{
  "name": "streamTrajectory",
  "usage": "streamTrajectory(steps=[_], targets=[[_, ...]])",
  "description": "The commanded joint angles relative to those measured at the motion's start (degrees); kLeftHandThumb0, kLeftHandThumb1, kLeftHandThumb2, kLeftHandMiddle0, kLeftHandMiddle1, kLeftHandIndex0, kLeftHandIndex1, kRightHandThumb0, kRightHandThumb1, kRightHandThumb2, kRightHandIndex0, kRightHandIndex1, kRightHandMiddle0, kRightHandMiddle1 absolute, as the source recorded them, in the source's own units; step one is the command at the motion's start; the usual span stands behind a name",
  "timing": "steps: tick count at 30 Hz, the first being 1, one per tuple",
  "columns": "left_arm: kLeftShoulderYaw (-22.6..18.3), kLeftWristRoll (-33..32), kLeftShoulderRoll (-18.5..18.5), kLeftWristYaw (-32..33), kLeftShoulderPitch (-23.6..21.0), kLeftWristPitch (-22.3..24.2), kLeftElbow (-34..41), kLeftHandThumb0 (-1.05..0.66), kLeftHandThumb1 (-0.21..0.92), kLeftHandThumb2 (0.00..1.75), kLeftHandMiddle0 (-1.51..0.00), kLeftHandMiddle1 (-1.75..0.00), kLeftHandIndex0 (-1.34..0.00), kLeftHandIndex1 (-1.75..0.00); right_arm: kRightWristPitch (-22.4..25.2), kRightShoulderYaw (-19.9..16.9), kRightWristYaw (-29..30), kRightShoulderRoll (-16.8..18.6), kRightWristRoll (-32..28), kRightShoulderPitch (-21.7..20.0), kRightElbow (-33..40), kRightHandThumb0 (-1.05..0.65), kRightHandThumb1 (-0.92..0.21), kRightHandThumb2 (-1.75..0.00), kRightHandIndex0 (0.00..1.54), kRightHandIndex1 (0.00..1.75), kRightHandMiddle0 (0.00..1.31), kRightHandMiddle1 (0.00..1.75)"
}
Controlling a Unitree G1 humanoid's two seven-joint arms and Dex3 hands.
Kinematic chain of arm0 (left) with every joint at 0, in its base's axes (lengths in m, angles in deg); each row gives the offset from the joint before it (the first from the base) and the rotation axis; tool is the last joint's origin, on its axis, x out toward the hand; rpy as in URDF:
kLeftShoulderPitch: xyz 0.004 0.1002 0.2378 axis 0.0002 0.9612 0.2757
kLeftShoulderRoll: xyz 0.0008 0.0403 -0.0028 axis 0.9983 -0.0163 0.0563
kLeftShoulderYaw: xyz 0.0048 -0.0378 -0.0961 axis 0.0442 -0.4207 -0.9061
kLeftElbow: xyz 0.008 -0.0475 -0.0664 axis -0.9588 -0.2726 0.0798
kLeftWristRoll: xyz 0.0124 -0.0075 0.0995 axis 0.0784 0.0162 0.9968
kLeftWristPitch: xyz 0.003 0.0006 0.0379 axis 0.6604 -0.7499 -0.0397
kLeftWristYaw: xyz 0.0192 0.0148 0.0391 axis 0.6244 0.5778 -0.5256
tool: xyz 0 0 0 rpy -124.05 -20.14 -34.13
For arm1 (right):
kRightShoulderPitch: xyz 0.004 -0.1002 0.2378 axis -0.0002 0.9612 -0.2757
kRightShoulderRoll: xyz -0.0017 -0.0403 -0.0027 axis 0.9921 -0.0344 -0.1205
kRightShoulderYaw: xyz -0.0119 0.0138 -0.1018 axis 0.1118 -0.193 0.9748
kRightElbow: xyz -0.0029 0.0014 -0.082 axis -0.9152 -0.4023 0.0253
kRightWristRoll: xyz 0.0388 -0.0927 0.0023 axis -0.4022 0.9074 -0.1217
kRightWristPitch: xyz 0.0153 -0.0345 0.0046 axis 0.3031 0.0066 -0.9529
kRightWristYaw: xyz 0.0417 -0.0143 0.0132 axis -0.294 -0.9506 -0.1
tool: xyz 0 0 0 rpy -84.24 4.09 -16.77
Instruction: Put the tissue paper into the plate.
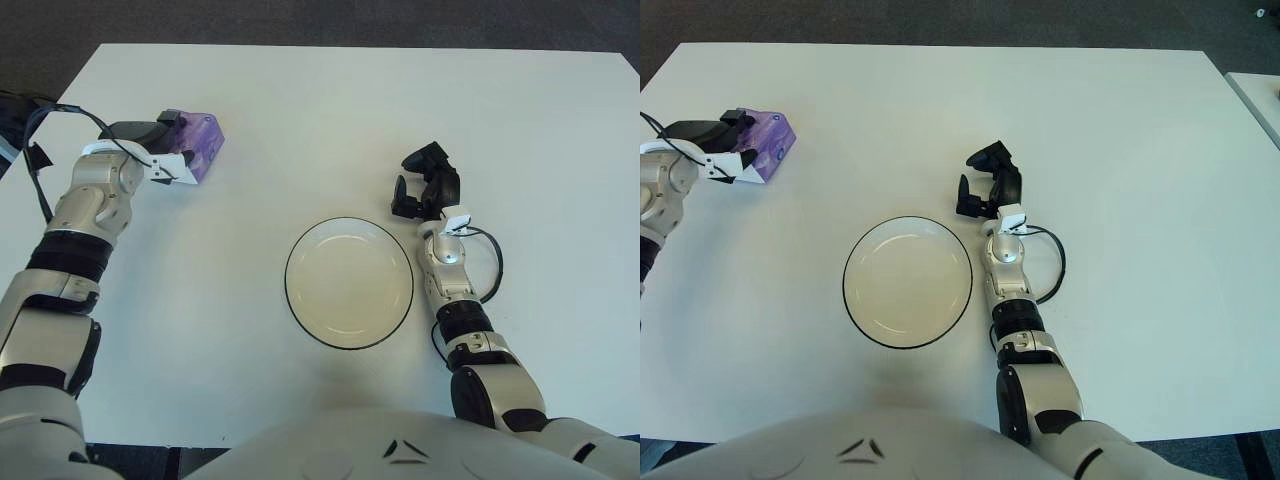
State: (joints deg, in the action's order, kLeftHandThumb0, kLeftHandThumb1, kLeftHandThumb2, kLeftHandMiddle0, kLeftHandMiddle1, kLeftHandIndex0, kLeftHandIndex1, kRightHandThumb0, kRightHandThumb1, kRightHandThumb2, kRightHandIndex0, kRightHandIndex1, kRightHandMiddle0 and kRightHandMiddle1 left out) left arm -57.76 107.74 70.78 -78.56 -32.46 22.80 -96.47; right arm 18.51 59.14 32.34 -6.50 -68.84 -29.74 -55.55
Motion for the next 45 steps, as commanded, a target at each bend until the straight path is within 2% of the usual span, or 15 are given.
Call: streamTrajectory(steps=[1,3,5,10,12,17,23,35,45], targets=[[2.2,-3.7,-0.7,-0.3,1.6,-10.6,-4.9,-0.93,0.92,1.08,-0.19,-1.46,0.0,-0.56,6.8,-0.5,-0.1,0.1,-0.5,9.9,-12.0,-0.01,-0.16,-1.45,0.75,1.75,0.59,1.56],[2.7,-4.1,-0.3,0.0,1.1,-13.3,-6.0,-0.92,0.92,1.06,-0.17,-1.41,0.0,-0.55,6.9,-0.4,0.0,0.0,-0.3,9.9,-12.1,-0.01,-0.16,-1.45,0.75,1.75,0.6,1.55],[3.0,-4.2,0.0,0.5,0.7,-15.3,-7.0,-0.9,0.92,1.02,-0.2,-1.09,0.0,-0.54,7.0,-0.3,0.1,0.0,-0.2,9.9,-12.1,-0.01,-0.16,-1.44,0.75,1.75,0.6,1.55],[3.2,-6.1,0.2,0.7,0.9,-21.2,-4.0,-0.87,0.92,0.98,-0.25,-0.75,0.0,-0.54,6.9,-0.3,0.2,0.2,-0.2,9.7,-12.4,-0.01,-0.16,-1.44,0.74,1.75,0.59,1.56],[2.8,-7.2,0.5,0.7,1.3,-23.5,-3.5,-0.86,0.92,0.95,-0.3,-0.55,0.0,-0.56,6.8,-0.3,0.3,0.2,-0.1,9.6,-12.5,-0.01,-0.17,-1.44,0.74,1.75,0.59,1.56],[2.0,-10.7,1.0,-2.6,2.6,-26.5,-1.2,-0.84,0.92,0.91,-0.37,-0.29,0.0,-0.6,6.4,-0.2,0.8,0.2,0.2,9.3,-13.1,-0.01,-0.17,-1.44,0.74,1.75,0.58,1.56],[1.9,-13.5,1.7,-8.3,3.9,-26.9,2.8,-0.85,0.92,0.9,-0.39,-0.16,0.0,-0.66,5.9,-0.2,1.2,0.5,0.1,9.0,-13.9,-0.01,-0.16,-1.44,0.75,1.75,0.59,1.56],[2.4,-17.5,3.1,-18.6,5.3,-25.1,9.6,-0.87,0.92,0.9,-0.39,-0.1,0.0,-0.72,5.6,-0.6,0.7,0.7,-0.6,9.0,-14.1,-0.01,-0.16,-1.45,0.75,1.75,0.59,1.56],[2.1,-16.3,4.3,-21.6,6.4,-23.5,14.3,-0.88,0.92,0.91,-0.39,-0.07,0.0,-0.7,5.6,-0.6,0.7,0.7,-0.6,8.8,-14.3,-0.01,-0.15,-1.45,0.75,1.75,0.6,1.54]])
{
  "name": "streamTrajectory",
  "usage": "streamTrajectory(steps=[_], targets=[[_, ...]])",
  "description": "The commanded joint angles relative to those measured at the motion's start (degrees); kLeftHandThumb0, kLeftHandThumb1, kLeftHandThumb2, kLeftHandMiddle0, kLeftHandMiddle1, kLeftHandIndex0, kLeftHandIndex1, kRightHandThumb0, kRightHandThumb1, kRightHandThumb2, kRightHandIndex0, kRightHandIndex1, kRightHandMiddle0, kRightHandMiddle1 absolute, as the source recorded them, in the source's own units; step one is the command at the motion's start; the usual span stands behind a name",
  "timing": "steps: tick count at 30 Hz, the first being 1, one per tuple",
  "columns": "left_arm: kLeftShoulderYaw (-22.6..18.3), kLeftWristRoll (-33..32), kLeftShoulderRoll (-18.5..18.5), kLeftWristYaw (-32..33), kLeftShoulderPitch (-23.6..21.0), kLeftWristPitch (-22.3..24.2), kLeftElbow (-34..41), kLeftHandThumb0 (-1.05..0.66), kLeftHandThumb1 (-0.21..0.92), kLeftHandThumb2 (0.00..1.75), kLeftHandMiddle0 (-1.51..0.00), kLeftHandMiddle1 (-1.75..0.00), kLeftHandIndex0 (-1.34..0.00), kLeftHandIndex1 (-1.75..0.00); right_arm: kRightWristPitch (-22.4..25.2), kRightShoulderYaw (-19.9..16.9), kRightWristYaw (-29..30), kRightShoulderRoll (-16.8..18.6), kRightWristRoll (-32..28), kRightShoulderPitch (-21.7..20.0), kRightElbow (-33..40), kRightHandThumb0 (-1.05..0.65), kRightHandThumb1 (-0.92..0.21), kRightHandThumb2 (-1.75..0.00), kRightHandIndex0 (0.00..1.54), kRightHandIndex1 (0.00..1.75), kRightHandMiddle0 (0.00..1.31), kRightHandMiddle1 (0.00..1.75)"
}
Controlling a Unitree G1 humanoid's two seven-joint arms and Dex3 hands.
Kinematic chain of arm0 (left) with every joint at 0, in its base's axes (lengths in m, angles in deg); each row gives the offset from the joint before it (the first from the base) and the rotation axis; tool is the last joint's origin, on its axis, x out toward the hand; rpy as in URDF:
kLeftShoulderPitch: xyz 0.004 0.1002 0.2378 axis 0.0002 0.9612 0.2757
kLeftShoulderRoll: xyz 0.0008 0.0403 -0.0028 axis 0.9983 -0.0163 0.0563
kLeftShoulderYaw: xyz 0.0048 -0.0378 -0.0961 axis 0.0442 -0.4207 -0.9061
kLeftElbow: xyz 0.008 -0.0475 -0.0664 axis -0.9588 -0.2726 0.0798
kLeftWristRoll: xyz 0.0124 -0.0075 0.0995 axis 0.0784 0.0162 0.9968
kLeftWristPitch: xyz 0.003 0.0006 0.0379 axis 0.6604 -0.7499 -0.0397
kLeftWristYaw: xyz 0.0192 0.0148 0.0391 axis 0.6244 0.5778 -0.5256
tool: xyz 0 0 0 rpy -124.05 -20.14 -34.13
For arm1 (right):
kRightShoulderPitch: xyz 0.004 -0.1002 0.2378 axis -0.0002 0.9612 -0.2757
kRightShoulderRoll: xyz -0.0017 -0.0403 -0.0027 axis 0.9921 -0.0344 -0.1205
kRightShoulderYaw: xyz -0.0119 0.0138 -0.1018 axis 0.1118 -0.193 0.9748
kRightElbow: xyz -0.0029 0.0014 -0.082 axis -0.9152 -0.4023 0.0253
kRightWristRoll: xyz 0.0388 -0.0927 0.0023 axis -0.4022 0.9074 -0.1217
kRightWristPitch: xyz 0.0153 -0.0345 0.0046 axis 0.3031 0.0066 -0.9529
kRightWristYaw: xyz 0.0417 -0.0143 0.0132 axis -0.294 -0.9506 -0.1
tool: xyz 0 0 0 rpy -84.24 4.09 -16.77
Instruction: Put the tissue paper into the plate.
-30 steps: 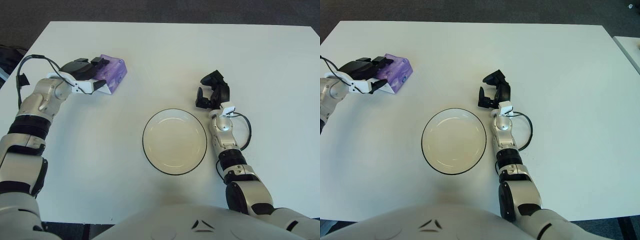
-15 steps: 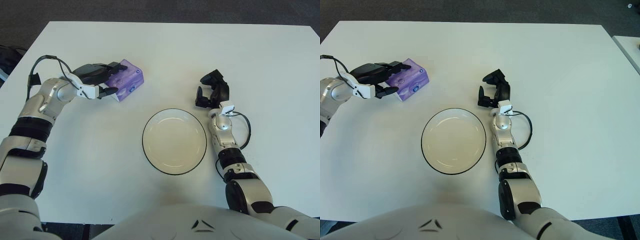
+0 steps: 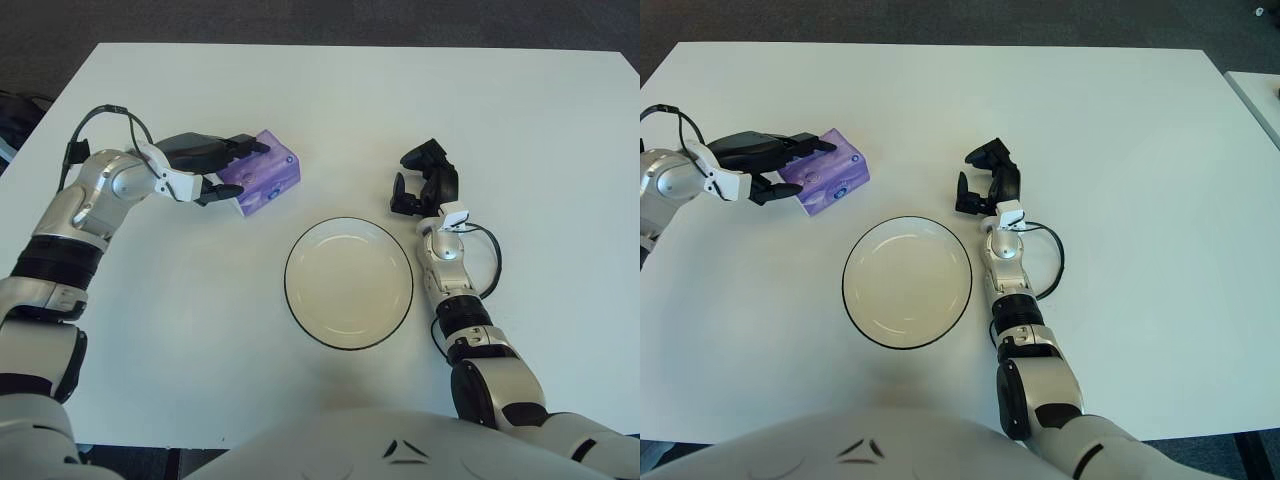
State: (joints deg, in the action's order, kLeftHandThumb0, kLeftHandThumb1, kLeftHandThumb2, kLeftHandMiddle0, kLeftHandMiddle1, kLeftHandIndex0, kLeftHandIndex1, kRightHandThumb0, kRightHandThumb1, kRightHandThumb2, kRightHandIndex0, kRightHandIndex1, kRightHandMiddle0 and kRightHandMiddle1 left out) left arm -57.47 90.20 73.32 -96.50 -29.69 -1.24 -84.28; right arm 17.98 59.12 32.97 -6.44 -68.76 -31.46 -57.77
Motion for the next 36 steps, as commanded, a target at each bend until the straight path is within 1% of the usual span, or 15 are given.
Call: streamTrajectory(steps=[1,4,8,11,14,16,18,20,23,26,30,33,36], targets=[[1.8,1.2,1.8,-3.8,3.7,0.7,2.2,-0.88,0.92,0.91,-0.39,-0.07,0.0,-0.7,6.1,-0.6,0.1,0.6,-0.7,10.5,-12.1,-0.01,-0.15,-1.45,0.75,1.75,0.6,1.54],[1.7,2.2,2.2,-3.6,3.6,0.8,2.7,-0.89,0.92,0.92,-0.4,-0.07,0.0,-0.69,5.9,-0.7,0.0,0.6,-0.8,10.4,-12.4,-0.01,-0.15,-1.45,0.75,1.75,0.61,1.54],[1.6,3.3,2.5,-2.6,3.2,0.3,2.2,-0.91,0.92,0.95,-0.45,-0.09,0.0,-0.72,5.8,-0.7,0.1,0.5,-0.7,10.2,-12.8,-0.01,-0.15,-1.45,0.75,1.75,0.61,1.54],[1.3,5.1,2.5,-0.2,3.4,0.1,2.4,-0.91,0.92,0.96,-0.48,-0.1,0.0,-0.75,6.0,-0.6,0.5,0.4,-0.5,10.2,-13.0,-0.01,-0.15,-1.45,0.75,1.75,0.61,1.54],[1.0,7.8,2.6,3.6,2.6,-0.6,1.0,-0.91,0.92,0.97,-0.52,-0.11,0.0,-0.78,6.0,-0.6,0.6,0.4,-0.3,10.1,-13.0,-0.01,-0.15,-1.45,0.75,1.75,0.6,1.55],[1.0,8.7,2.6,4.9,2.1,-1.1,0.0,-0.91,0.92,0.98,-0.53,-0.12,0.0,-0.79,6.0,-0.6,0.6,0.4,-0.4,10.1,-13.1,-0.01,-0.16,-1.45,0.75,1.75,0.59,1.55],[0.7,10.0,2.4,8.6,1.4,-2.7,-2.1,-0.91,0.92,0.98,-0.53,-0.12,0.0,-0.8,5.9,-0.6,0.4,0.4,-0.5,10.1,-13.2,-0.01,-0.16,-1.45,0.75,1.75,0.59,1.56],[-0.1,11.2,1.9,13.7,1.0,-4.2,-4.0,-0.9,0.92,0.98,-0.53,-0.11,0.0,-0.81,5.8,-0.7,0.2,0.4,-0.6,10.0,-13.5,-0.01,-0.16,-1.45,0.75,1.75,0.59,1.56],[-1.5,11.1,0.9,19.4,1.0,-5.6,-5.7,-0.89,0.92,0.97,-0.5,-0.09,0.0,-0.8,5.8,-0.7,-0.1,0.3,-0.7,9.9,-13.7,-0.01,-0.16,-1.45,0.75,1.75,0.59,1.56],[-2.9,9.7,0.8,21.4,0.2,-6.0,-5.7,-0.87,0.92,0.94,-0.46,-0.07,0.0,-0.8,5.8,-0.8,-0.2,0.2,-0.7,9.9,-13.9,-0.01,-0.16,-1.45,0.75,1.75,0.59,1.57],[-6.3,6.5,1.1,20.5,1.0,-2.9,0.9,-0.86,0.92,0.91,-0.4,-0.03,0.0,-0.74,5.9,-0.8,0.1,0.1,-0.6,9.8,-14.1,-0.01,-0.16,-1.45,0.75,1.75,0.59,1.57],[-6.5,7.5,0.1,22.2,1.6,-1.8,0.6,-0.88,0.92,0.88,-0.37,-0.01,0.0,-0.68,5.9,-0.8,0.2,0.0,-0.6,9.7,-14.3,-0.01,-0.16,-1.45,0.75,1.75,0.59,1.56],[-6.9,7.3,-0.4,21.5,1.8,0.3,2.0,-0.91,0.92,0.86,-0.34,0.0,0.0,-0.62,6.0,-0.8,0.2,-0.1,-0.5,9.5,-14.6,-0.01,-0.16,-1.45,0.75,1.75,0.59,1.56]])
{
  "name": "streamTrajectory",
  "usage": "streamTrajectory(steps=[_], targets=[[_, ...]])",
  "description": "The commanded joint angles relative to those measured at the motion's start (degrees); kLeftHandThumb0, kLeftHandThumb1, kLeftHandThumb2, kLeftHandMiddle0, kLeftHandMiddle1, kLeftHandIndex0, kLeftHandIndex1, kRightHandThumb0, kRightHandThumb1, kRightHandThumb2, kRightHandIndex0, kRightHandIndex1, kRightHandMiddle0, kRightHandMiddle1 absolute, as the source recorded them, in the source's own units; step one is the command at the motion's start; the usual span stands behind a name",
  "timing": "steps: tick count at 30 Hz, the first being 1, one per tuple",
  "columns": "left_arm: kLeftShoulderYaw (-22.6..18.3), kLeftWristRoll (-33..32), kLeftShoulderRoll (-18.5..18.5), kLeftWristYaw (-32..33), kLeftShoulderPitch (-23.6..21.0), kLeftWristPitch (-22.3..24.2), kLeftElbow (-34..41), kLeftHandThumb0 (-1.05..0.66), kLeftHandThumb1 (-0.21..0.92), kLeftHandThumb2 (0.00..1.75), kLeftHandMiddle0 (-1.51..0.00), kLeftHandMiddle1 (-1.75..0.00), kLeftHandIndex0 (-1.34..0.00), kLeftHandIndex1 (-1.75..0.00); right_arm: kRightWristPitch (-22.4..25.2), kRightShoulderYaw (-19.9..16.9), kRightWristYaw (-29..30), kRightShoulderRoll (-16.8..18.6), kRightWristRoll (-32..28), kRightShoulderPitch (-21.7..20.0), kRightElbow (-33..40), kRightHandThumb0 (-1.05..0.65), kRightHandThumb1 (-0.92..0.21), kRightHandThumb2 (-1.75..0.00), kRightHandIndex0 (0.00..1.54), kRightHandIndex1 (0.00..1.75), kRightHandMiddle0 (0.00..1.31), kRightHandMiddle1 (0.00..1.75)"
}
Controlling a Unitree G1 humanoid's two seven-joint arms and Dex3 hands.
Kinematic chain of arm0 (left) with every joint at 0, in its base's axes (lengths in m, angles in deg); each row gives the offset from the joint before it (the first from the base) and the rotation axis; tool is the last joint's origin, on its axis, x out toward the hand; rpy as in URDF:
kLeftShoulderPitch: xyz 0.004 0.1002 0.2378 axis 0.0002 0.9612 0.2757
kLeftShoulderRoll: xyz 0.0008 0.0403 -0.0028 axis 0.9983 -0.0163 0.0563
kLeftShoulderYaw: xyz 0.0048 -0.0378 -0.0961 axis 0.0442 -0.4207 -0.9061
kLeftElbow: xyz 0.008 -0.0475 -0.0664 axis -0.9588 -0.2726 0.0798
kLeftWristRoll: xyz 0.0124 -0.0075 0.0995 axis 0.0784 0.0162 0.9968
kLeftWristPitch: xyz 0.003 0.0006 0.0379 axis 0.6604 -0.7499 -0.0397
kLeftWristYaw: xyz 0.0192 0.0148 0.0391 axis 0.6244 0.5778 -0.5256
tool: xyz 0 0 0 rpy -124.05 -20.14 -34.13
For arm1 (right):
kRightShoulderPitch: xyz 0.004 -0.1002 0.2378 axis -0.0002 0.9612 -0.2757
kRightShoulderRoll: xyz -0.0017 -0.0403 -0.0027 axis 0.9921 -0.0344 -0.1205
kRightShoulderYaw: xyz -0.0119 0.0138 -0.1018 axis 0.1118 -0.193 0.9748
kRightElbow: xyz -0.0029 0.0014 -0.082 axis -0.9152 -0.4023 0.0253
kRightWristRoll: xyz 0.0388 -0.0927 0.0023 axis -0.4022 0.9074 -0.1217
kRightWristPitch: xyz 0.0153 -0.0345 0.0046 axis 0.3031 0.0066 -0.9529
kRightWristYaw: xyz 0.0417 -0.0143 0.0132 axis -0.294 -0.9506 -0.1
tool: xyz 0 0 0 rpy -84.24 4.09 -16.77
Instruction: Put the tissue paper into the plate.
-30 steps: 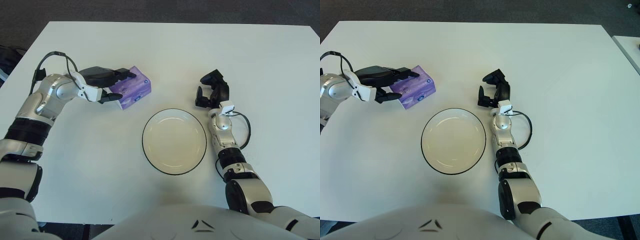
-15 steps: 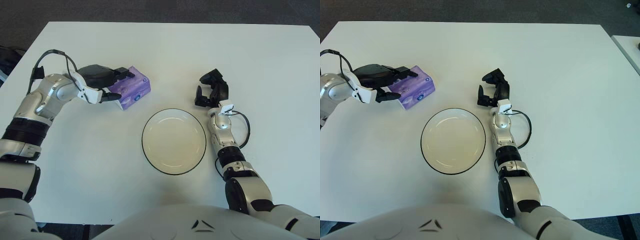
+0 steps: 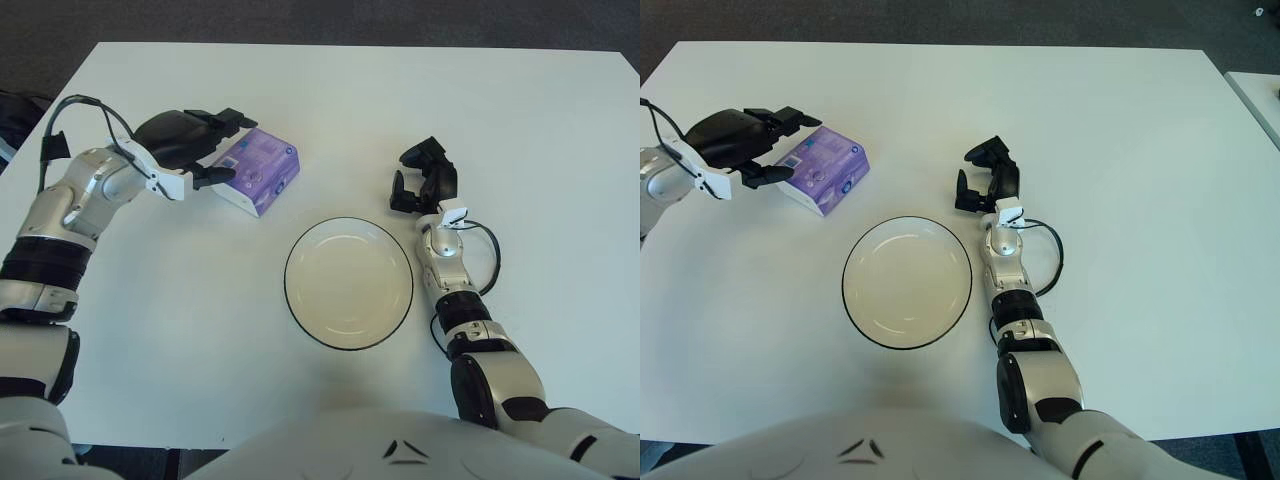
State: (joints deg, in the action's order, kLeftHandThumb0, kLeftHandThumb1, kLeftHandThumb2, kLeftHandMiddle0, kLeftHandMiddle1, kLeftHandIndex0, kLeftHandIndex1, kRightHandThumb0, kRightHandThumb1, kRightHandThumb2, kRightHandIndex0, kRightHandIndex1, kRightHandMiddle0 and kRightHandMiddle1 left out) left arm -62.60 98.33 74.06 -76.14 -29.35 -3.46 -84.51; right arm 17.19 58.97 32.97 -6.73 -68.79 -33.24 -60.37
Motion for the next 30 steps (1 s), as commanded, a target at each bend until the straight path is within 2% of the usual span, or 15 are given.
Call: streamTrajectory(steps=[1,6,13,26,30], targets=[[-1.9,-1.1,-1.4,0.5,1.3,3.6,3.2,-0.92,0.92,0.86,-0.33,0.0,0.0,-0.61,6.8,-0.6,0.2,0.2,-0.5,11.2,-12.1,-0.01,-0.16,-1.44,0.75,1.75,0.59,1.55],[-1.7,-0.6,-2.2,-2.3,1.1,8.5,8.7,-0.99,0.92,0.85,-0.28,0.0,0.0,-0.51,6.7,-0.6,0.1,0.2,-0.5,11.0,-12.4,-0.01,-0.16,-1.44,0.75,1.75,0.59,1.55],[-0.7,1.9,-1.8,-3.9,1.2,11.5,12.4,-1.04,0.92,0.91,-0.27,0.0,0.0,-0.43,7.2,-0.5,0.4,0.3,-0.4,10.8,-12.8,-0.01,-0.16,-1.44,0.75,1.75,0.59,1.56],[0.0,4.4,-2.6,-7.5,1.3,17.2,18.4,-1.01,0.92,1.0,-0.28,-0.01,0.0,-0.44,8.0,0.1,1.8,0.2,0.6,10.5,-13.2,-0.01,-0.16,-1.44,0.75,1.75,0.59,1.56],[1.4,7.3,-4.2,-7.7,1.6,20.6,20.3,-1.0,0.92,1.01,-0.29,-0.01,0.0,-0.43,8.2,0.1,1.9,0.2,0.4,10.3,-13.5,-0.01,-0.16,-1.44,0.74,1.75,0.59,1.56]])
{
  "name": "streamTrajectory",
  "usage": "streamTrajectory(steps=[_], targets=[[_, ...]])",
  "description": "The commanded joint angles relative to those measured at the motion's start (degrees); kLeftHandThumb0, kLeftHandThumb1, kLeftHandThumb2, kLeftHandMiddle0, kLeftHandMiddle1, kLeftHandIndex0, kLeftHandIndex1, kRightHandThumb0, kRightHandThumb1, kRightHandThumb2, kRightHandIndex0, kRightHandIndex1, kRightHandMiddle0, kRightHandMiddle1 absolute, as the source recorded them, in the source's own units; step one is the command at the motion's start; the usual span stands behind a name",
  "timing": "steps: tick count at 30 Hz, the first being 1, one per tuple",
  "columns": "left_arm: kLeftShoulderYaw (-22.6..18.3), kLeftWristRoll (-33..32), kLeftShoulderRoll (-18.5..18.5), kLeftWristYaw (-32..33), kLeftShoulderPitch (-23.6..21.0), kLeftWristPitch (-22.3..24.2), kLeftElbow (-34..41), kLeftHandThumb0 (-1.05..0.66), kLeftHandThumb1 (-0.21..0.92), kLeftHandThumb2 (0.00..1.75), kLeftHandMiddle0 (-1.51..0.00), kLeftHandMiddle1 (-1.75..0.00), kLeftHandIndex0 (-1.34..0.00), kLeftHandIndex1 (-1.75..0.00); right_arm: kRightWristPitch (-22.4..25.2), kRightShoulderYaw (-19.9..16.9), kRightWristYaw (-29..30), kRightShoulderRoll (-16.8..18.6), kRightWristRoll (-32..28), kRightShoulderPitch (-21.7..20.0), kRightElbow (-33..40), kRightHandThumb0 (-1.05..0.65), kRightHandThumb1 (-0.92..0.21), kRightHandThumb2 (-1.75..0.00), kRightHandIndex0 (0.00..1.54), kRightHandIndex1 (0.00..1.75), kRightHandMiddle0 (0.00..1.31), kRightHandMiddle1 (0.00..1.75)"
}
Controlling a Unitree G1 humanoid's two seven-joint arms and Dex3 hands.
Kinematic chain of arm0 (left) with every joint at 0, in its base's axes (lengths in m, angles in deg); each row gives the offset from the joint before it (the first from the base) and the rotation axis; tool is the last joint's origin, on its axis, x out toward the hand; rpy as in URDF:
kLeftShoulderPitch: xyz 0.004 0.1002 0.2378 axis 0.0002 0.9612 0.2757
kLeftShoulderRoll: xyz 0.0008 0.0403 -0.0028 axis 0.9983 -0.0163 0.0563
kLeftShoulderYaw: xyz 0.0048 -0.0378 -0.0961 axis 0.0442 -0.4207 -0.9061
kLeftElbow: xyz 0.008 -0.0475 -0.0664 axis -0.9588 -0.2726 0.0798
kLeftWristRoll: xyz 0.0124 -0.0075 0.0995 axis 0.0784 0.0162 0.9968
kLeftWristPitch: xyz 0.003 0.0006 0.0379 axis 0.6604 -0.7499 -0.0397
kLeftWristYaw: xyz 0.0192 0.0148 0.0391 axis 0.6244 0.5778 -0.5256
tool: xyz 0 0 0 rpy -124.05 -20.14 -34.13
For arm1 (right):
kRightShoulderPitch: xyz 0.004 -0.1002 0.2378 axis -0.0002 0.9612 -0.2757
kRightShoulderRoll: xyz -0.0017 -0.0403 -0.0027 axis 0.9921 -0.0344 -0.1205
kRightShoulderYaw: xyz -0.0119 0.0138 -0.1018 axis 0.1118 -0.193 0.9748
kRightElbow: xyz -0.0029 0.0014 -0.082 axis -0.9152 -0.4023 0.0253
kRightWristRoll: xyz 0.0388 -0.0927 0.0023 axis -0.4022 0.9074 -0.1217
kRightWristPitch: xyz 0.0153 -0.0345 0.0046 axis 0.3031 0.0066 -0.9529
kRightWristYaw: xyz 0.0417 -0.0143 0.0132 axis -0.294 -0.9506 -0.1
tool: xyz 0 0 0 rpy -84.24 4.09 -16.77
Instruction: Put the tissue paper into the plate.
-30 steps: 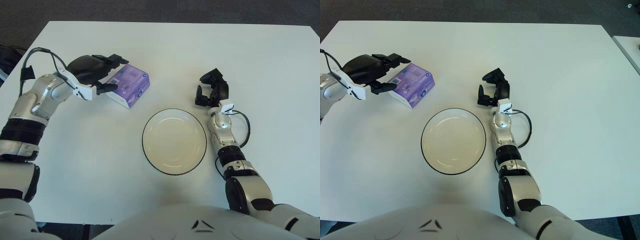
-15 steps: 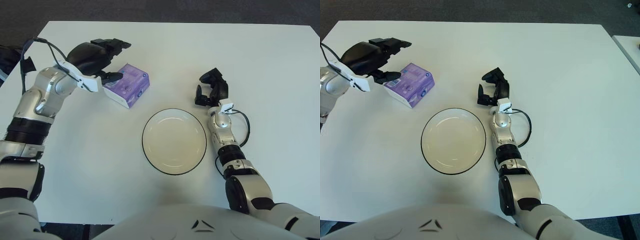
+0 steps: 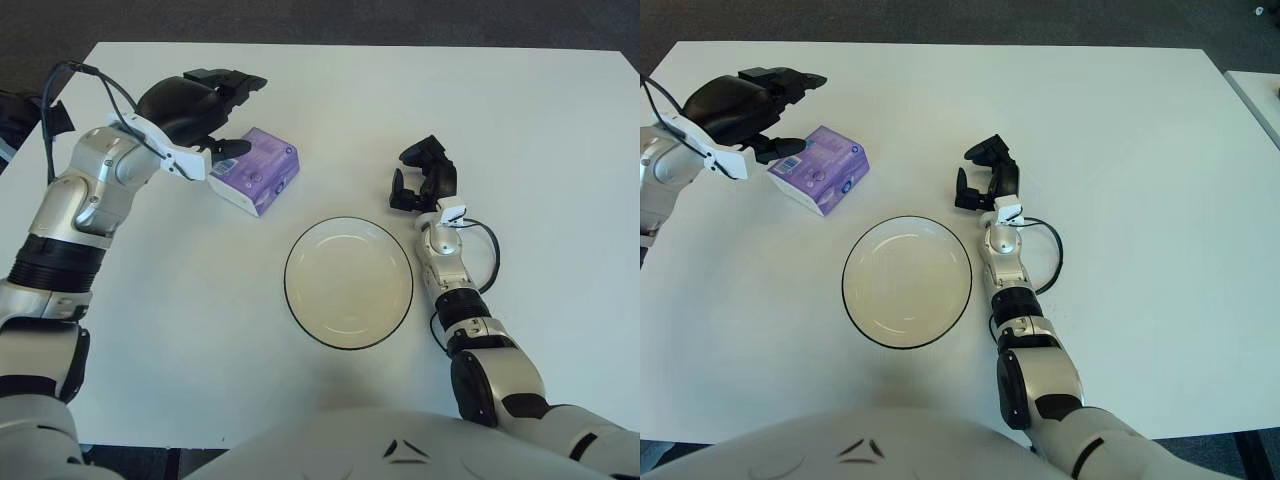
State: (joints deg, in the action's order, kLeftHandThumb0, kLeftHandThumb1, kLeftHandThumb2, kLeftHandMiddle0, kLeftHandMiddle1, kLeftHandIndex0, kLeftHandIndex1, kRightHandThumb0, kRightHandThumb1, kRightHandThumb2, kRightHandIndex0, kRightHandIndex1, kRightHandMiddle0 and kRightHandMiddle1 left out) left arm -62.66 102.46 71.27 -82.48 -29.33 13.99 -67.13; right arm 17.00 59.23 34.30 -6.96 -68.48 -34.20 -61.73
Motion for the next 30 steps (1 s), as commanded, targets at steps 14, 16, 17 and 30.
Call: streamTrajectory(steps=[14,16,17,30], targets=[[9.3,13.1,-7.7,-32.0,-0.7,28.9,16.2,-1.05,0.92,1.13,-0.23,-0.02,0.0,-0.02,8.0,-0.1,1.7,0.4,0.3,10.2,-14.0,-0.01,-0.16,-1.44,0.74,1.75,0.58,1.57],[11.2,15.7,-8.7,-33.6,-3.2,29.5,13.5,-1.05,0.92,1.15,-0.26,-0.04,0.0,-0.01,7.9,-0.1,1.8,0.4,0.3,10.1,-14.3,-0.01,-0.16,-1.44,0.74,1.75,0.58,1.57],[11.8,16.7,-9.0,-34.0,-4.1,29.7,12.4,-1.05,0.92,1.15,-0.27,-0.04,0.0,-0.01,7.9,-0.1,1.9,0.4,0.3,10.0,-14.4,-0.01,-0.16,-1.44,0.74,1.75,0.58,1.57],[18.8,26.4,-13.5,-22.6,-10.8,30.2,-13.0,-1.05,0.92,1.23,-0.6,-0.2,-0.07,-0.04,7.3,0.2,1.8,0.5,0.3,9.5,-15.4,-0.01,-0.17,-1.45,0.74,1.75,0.57,1.59]])
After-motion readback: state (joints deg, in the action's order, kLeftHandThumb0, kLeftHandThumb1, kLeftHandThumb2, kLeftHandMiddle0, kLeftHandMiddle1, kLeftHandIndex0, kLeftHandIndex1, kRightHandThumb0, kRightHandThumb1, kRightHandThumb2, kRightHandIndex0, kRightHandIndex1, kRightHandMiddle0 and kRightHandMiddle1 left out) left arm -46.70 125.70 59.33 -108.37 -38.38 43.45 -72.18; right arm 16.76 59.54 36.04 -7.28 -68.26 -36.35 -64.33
